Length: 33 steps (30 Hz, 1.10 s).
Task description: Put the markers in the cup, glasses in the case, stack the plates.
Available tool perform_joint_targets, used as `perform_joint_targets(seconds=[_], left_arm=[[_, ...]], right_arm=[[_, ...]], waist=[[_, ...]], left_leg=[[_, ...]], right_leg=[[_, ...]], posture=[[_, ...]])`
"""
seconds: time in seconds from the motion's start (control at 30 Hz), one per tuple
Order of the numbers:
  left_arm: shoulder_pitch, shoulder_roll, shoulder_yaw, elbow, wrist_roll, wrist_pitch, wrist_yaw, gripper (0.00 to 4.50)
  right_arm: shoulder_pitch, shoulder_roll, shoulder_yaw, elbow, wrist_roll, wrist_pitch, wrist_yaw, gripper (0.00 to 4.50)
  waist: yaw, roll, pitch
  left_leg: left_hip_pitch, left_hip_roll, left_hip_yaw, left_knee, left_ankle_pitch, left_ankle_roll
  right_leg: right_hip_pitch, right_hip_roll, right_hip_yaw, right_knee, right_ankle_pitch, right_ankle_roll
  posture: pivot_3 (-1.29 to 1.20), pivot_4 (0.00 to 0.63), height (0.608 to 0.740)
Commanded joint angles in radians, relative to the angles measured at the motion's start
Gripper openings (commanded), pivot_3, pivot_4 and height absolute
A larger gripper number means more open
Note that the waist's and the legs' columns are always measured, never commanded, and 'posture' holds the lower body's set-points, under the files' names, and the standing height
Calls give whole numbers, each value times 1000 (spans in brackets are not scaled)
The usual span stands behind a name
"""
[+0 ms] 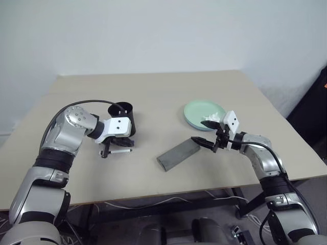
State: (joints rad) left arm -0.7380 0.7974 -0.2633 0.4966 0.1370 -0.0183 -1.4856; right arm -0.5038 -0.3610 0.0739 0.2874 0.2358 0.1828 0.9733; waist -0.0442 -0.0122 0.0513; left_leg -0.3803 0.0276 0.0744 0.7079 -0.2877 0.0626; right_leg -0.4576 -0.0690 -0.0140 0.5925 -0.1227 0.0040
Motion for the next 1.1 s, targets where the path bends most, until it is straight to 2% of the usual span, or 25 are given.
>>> perform_joint_targets(seconds=[0.03,0.63,0.77,1.1], left_arm=[[-14,4,9,-40,-24,3,-3,29],[-13,8,3,-45,-31,7,1,29],[59,45,42,-62,-64,54,11,29],[70,79,42,-43,-64,48,16,29]], right_arm=[[-19,-6,-18,-30,22,-11,2,4460],[-19,-6,-18,-30,22,-11,2,4460],[-43,-1,-1,11,16,-18,30,4460],[-45,1,4,17,14,-21,33,4460]], waist=[[-2,0,0],[-2,0,0],[-3,0,0],[-2,-1,0]], left_leg=[[0,0,0,0,0,0],[1,-2,3,0,0,0],[2,-1,3,0,0,0],[1,0,3,0,0,0]], right_leg=[[0,0,1,-1,0,0],[-1,3,0,2,1,1],[-1,2,1,3,1,1],[-1,1,0,2,0,0]], posture=[[0,0,720],[0,0,720],[0,0,720],[0,0,720]])
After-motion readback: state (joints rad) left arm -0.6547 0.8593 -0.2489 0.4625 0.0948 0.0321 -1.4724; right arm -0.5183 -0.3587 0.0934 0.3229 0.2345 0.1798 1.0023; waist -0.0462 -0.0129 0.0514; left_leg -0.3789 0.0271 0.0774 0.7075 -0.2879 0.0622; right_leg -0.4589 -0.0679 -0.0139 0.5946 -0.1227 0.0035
